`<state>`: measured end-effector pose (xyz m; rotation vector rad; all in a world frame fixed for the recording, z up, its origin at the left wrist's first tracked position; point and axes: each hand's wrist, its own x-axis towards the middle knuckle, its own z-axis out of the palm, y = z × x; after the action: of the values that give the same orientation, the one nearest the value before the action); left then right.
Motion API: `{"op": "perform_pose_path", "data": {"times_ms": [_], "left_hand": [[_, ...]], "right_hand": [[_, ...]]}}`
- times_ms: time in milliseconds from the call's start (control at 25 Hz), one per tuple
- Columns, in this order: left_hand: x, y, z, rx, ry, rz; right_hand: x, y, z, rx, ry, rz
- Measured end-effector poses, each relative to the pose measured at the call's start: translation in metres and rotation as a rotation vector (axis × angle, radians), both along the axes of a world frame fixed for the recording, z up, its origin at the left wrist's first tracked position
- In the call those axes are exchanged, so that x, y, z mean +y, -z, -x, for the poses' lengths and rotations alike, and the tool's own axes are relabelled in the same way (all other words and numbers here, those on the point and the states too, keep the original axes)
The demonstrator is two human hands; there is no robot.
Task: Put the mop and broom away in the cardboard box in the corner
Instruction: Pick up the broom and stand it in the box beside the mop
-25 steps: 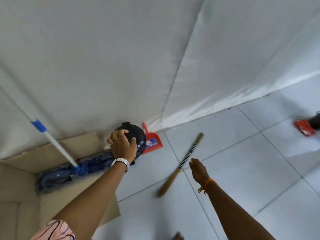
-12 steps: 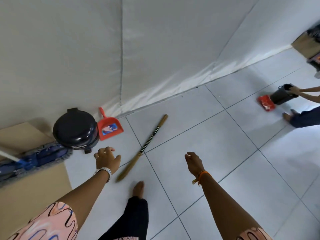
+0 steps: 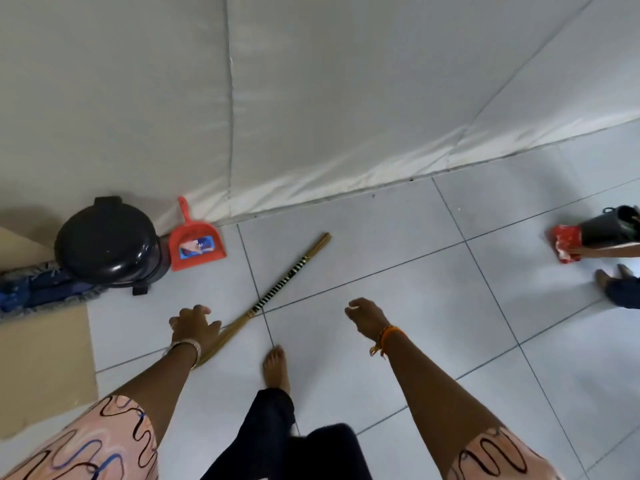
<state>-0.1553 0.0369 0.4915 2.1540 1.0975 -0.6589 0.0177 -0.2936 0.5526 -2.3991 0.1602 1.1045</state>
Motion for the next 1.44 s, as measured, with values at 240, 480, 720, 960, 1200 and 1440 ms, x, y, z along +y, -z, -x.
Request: {"op": "perform_pose_path", "data": {"times_ms": [240,480,720,960,1200,1440], "left_hand": [[-0.015,0.040,-0.053,0.043,0.176,0.070],[-0.030,0.160,-0.102,0.049,-0.015,0.076],[-0.056,0.346,-0.142,0.031,-0.013,0.161],[-0.055,0.497,-0.162,-0.024,0.007,0.156],[-0.070,0.561,-0.170,-0.121,0.200,0.023],[-0.069,0.508,-0.194,-0.136,0.365,-0.164]], "right_hand": [[0.004,0.047,-0.097,0.085,0.000,-0.005],[0.031,0.195,-0.159,0.253,0.087,-0.077],[0.073,0.381,-0.208,0.321,0.207,-0.153],[0.107,0.542,-0.247,0.239,0.347,-0.127],[0.123,0.610,-0.268,0.214,0.333,-0.113],[0.152,0.550,-0.288,0.260,0.499,-0.241]]}}
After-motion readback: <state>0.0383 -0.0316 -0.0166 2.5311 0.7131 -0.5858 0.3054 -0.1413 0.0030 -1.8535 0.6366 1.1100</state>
